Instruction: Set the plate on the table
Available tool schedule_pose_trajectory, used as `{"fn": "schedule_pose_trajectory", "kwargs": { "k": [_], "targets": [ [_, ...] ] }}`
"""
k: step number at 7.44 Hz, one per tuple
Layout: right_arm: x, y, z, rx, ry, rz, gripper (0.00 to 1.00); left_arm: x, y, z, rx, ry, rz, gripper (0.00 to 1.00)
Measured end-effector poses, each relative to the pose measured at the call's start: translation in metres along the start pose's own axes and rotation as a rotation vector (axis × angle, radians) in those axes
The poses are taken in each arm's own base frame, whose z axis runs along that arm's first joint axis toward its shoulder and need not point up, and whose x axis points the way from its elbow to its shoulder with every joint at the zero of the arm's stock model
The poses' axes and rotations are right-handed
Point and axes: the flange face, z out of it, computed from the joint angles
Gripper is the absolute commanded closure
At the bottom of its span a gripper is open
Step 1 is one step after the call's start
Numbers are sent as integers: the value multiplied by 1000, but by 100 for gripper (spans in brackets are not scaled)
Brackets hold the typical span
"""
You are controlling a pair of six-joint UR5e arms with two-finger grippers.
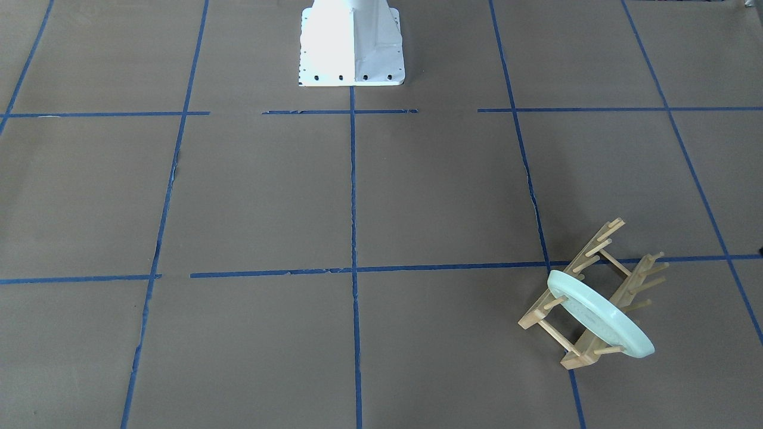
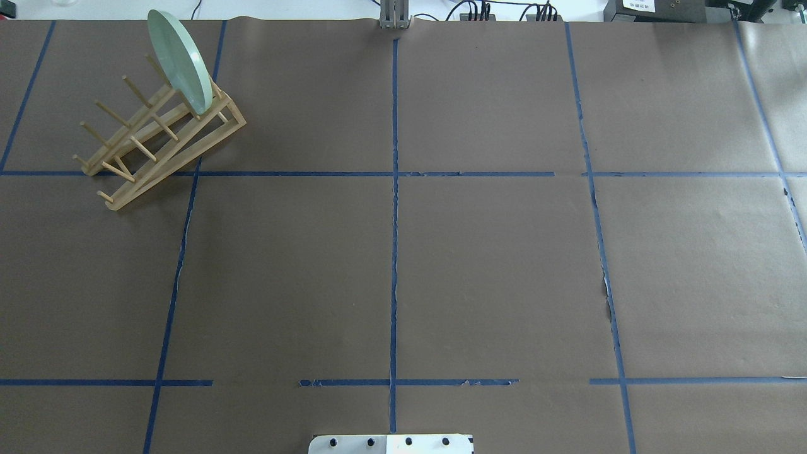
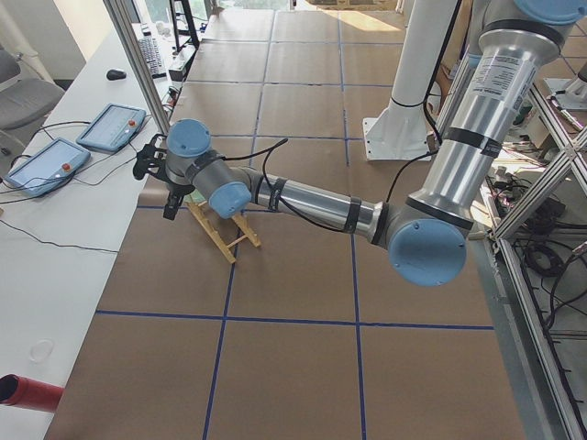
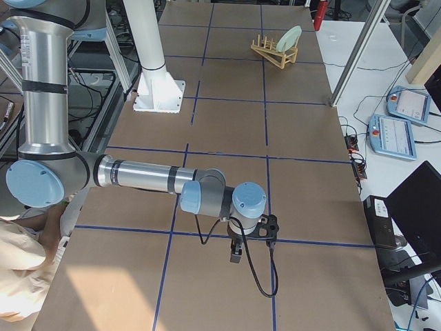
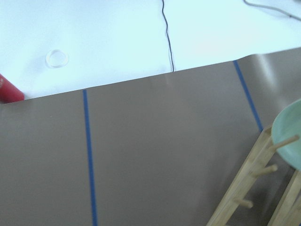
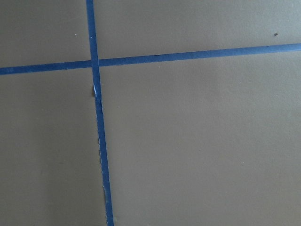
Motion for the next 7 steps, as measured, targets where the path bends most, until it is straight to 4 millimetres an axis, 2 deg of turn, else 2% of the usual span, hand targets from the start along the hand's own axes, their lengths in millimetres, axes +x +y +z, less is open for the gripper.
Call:
{"fn": "schedule_pose_trajectory", "kwargs": {
  "k": [1,2,4,6,7],
  "targets": [
    [0,0,0,0,0,0,0,30,3,26,14,82,-114,0],
    [0,0,0,0,0,0,0,51,1,35,25,144,-262,0],
    [0,0,0,0,0,0,0,76,-4,46,85,239,-562,0],
    [0,0,0,0,0,0,0,104,4,84,129,295,-784,0],
    [0,0,0,0,0,0,0,113,14,104,137,296,-831,13]
  ]
}}
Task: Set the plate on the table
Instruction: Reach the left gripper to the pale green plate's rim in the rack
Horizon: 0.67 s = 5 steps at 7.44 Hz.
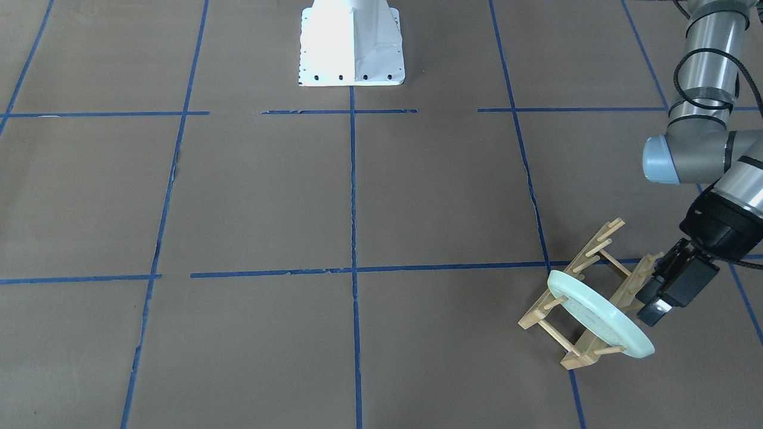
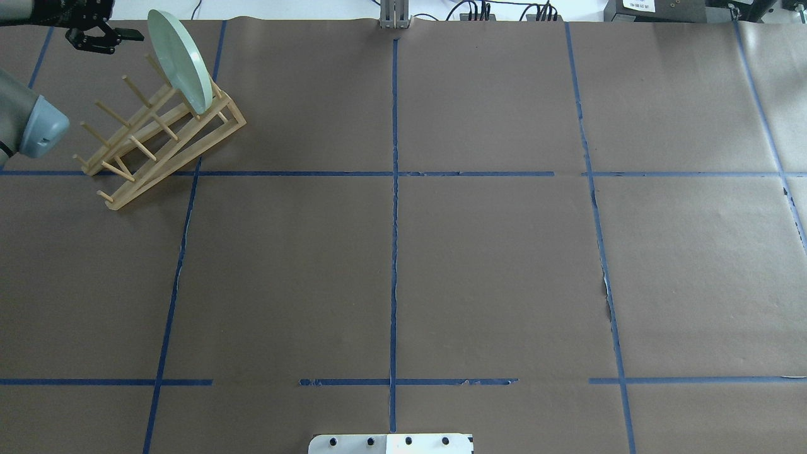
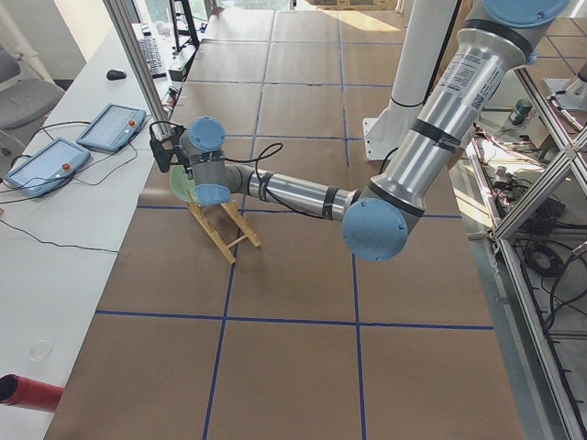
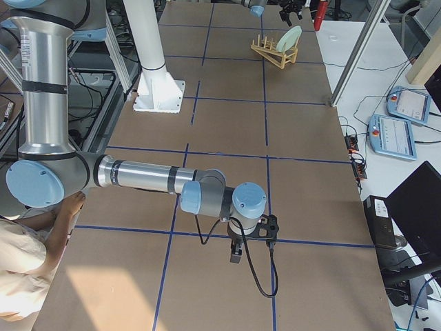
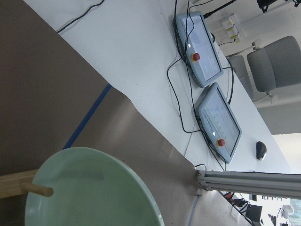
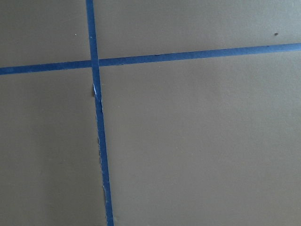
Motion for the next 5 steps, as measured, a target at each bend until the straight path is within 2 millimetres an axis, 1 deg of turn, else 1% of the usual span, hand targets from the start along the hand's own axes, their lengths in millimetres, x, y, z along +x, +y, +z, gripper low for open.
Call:
{"fn": "schedule_pose_trajectory", "kwargs": {
  "k": [1,2,4,5],
  "targets": [
    [0,0,0,0,0,0,0,-4,9,13,10,-2,-29,68],
    [0,0,0,0,0,0,0,-4,13,20,13,-1,-59,100],
    [0,0,0,0,0,0,0,0,14,21,14,3,-83,100],
    [0,0,0,0,0,0,0,3,11,17,18,10,-84,100]
  ]
}}
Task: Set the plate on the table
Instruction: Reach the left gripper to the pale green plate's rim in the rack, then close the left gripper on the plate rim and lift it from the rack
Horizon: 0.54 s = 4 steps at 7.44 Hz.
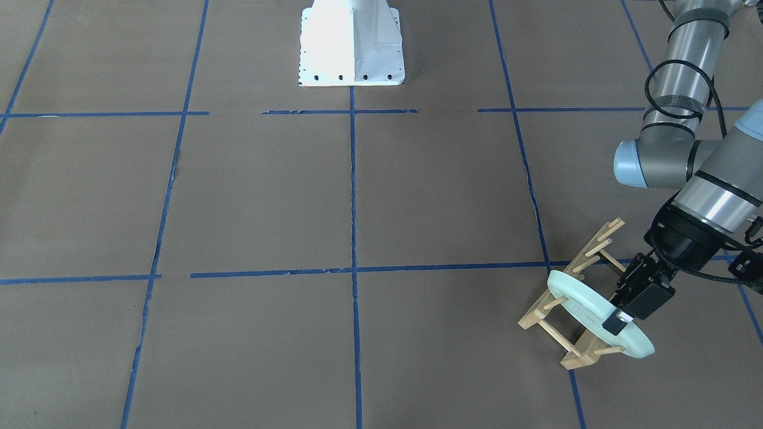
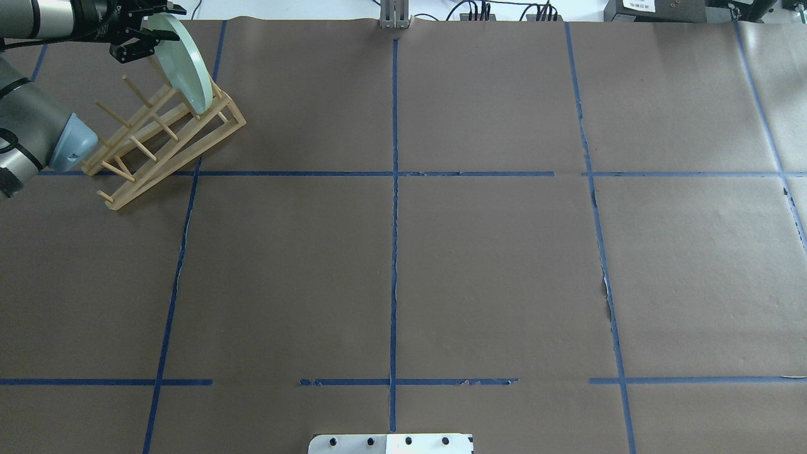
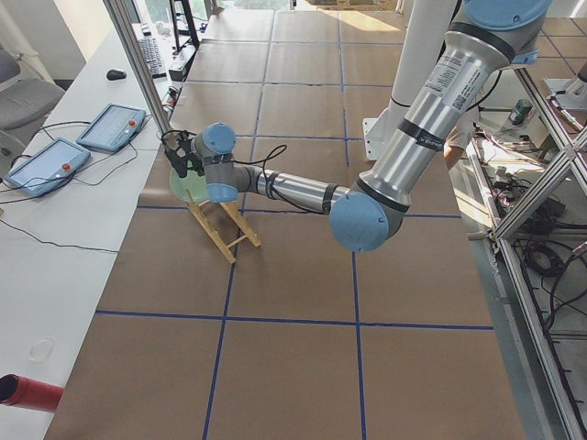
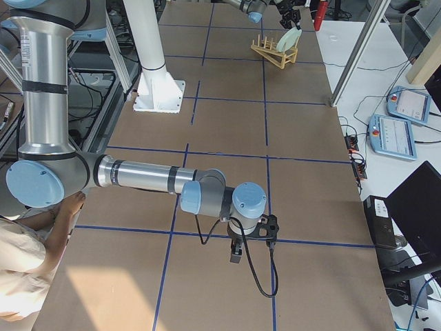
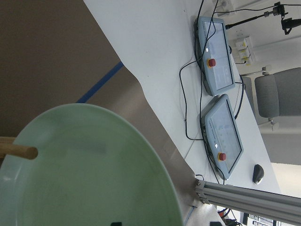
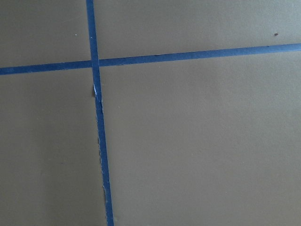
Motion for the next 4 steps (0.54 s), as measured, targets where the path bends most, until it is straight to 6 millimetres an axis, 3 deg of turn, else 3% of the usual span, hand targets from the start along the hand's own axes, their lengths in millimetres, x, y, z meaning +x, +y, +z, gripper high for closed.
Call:
{"fn": "schedule_pose_trajectory", "kwargs": {
  "k": [4],
  "targets": [
    [0,0,0,0,0,0,0,38,-9,-43,-27,40,17,100]
  ]
}}
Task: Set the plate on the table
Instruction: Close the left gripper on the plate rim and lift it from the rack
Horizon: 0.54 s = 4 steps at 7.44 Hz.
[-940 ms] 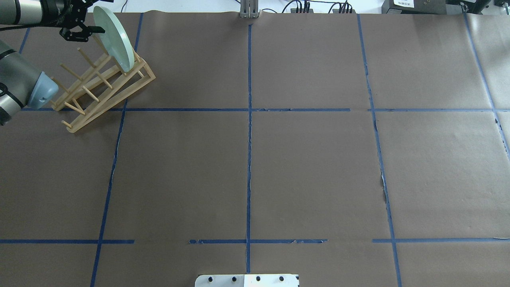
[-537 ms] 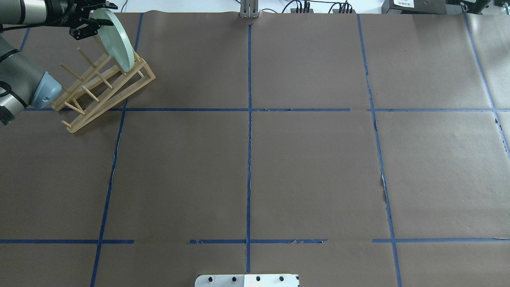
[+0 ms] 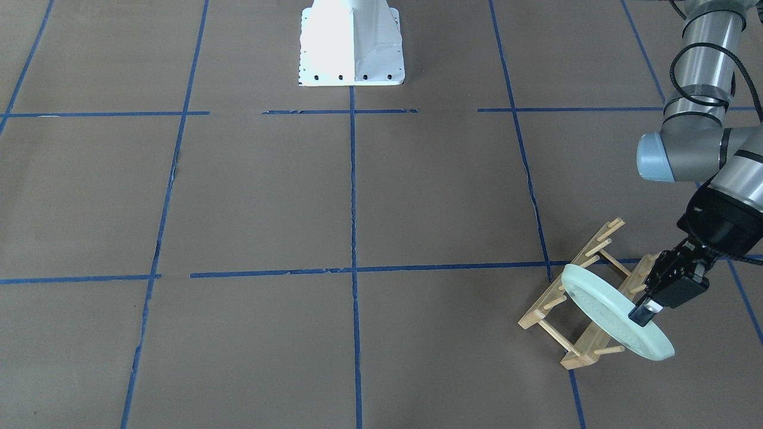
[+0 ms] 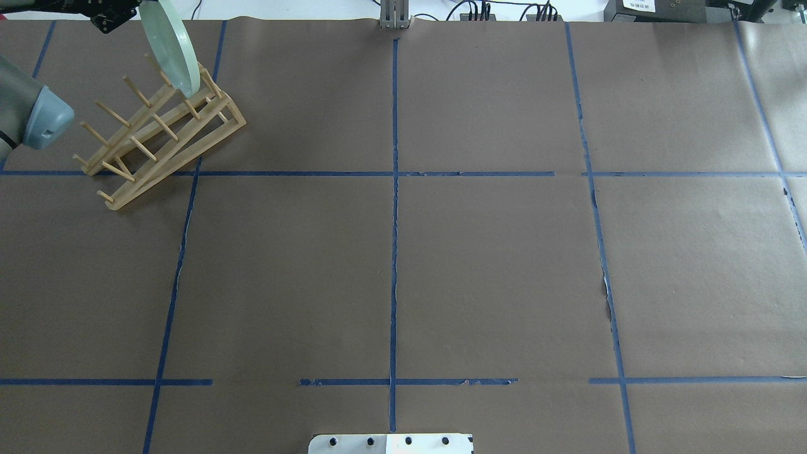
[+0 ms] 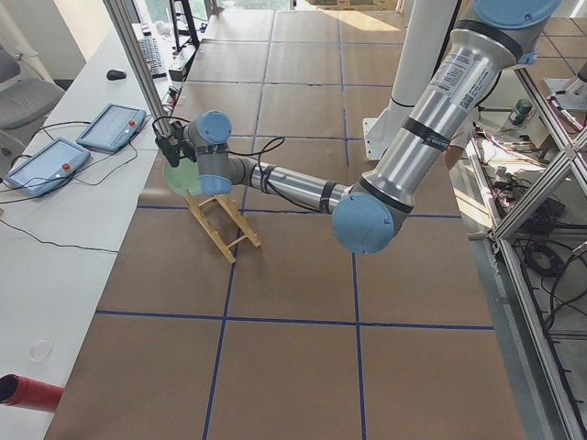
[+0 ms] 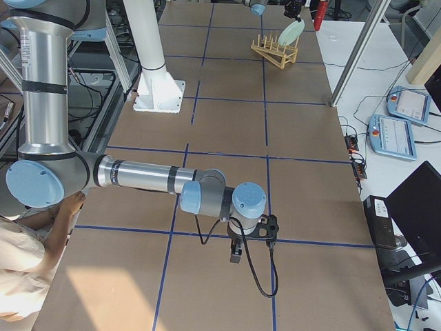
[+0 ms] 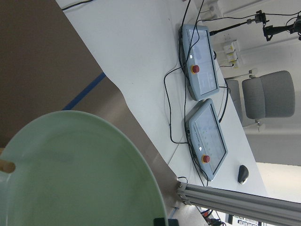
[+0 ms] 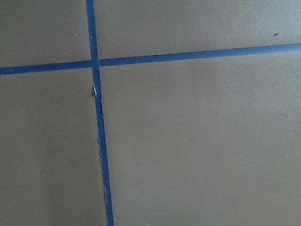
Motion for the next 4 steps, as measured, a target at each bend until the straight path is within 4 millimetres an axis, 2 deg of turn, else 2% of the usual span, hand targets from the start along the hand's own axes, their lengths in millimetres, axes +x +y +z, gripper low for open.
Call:
{"fn": "schedule_pose_trajectory", "kwargs": {
  "k": [1,2,3,4],
  "targets": [
    [0,0,0,0,0,0,0,20,8,-15,-20,-4,-4,100],
    [0,0,0,0,0,0,0,50,27,-29,-35,-28,-16,100],
    [0,0,0,0,0,0,0,79,50,-34,-44,-67,-33,100],
    [0,0,0,0,0,0,0,103,80,-26,-59,-123,-53,100]
  ]
}}
